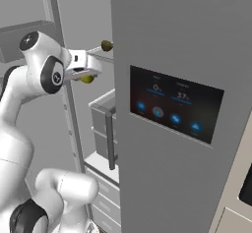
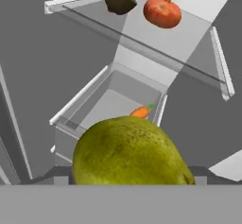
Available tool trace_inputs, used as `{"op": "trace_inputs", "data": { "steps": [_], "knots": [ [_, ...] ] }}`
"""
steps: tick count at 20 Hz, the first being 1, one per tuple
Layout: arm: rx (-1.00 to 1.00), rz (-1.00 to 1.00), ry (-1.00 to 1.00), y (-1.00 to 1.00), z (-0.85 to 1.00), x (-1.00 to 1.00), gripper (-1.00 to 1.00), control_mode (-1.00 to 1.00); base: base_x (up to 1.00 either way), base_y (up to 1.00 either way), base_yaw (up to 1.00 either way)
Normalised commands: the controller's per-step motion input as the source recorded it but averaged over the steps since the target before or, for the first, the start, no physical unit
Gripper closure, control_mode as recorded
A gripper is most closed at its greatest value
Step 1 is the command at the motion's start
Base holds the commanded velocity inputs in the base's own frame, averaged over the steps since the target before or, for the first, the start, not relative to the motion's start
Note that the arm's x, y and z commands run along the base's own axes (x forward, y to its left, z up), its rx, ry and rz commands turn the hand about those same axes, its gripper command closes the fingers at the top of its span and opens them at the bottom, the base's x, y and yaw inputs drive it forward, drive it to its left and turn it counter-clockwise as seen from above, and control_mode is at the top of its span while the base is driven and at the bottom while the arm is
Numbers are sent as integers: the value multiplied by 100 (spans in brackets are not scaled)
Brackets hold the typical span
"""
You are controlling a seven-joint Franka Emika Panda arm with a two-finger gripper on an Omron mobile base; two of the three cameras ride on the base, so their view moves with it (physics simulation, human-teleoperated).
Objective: Take the pear and carrot from the second highest rack and move them to the highest rack where the kiwi and squash are located, to maximize freezer space. Close the freezer door after rearranging.
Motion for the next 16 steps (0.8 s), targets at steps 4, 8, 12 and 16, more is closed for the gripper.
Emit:
{"op": "trace_inputs", "data": {
  "steps": [4,8,12,16],
  "knots": [
    [0,-10,-5,0,60,32,100,-100,0,0,0],
    [0,-3,-5,0,27,46,100,-100,0,0,0],
    [0,0,1,-2,-1,68,100,-100,0,0,0],
    [0,0,2,-14,-12,68,100,-100,0,0,0]
  ]
}}
